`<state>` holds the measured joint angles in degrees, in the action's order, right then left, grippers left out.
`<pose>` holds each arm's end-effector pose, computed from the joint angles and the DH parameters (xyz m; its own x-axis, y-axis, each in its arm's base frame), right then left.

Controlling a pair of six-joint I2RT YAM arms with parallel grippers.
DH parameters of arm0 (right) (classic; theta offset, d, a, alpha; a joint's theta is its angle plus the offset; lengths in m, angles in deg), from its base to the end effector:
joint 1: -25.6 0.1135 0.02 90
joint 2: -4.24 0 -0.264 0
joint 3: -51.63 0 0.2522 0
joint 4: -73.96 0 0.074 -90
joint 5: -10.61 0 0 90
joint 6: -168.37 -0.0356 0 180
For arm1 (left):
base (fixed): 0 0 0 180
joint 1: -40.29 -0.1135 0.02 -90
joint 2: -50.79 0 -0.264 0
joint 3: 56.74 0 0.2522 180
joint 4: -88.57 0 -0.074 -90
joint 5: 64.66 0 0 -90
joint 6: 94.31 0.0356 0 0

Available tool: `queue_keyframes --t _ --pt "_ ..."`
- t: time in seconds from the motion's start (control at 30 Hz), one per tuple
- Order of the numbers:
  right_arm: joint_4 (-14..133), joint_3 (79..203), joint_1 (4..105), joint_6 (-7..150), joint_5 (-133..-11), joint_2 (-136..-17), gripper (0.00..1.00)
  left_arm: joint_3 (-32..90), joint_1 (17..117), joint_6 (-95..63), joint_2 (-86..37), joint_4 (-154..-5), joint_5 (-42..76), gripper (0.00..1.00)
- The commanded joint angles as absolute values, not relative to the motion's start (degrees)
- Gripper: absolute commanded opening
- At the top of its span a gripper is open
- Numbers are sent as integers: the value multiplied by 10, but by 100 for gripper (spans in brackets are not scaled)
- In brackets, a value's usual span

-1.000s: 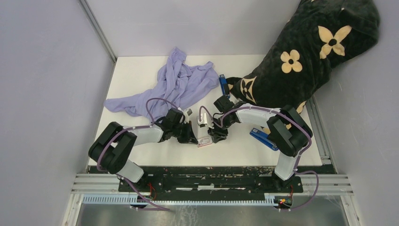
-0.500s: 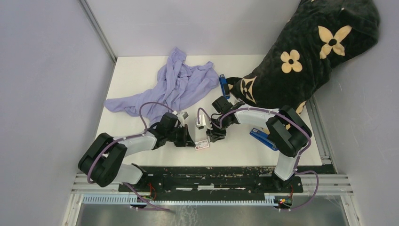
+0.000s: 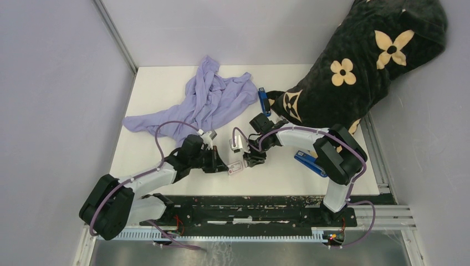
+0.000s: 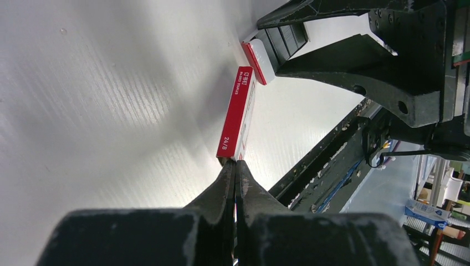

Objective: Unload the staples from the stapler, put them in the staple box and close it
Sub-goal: Close the staple box at the center of the board.

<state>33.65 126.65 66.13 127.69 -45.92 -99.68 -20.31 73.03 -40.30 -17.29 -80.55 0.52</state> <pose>0.2465 0.2366 0.1509 0.0608 -0.7804 -0.6224 -0.9892 -0.1304 0.0669 0.1723 -0.1286 0.1542 -0.9014 -0.0545 -0.4295 0.2736 0.6972 -0.6626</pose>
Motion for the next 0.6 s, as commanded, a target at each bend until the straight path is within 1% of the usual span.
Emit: queue_keyframes --t 0.0,0.1,0.3,0.57 --pt "374 1258 665 1274 -476 -985 14 -205 727 -412 -151 -800 17 3" --pt "397 1264 665 1242 -501 -987 16 -202 729 -400 -150 -796 16 3" --pt "383 1312 662 1183 -528 -1019 21 -191 732 -383 -132 -795 22 3" --pt "363 1341 639 1132 -509 -1028 41 -164 760 -345 -132 -776 58 3"
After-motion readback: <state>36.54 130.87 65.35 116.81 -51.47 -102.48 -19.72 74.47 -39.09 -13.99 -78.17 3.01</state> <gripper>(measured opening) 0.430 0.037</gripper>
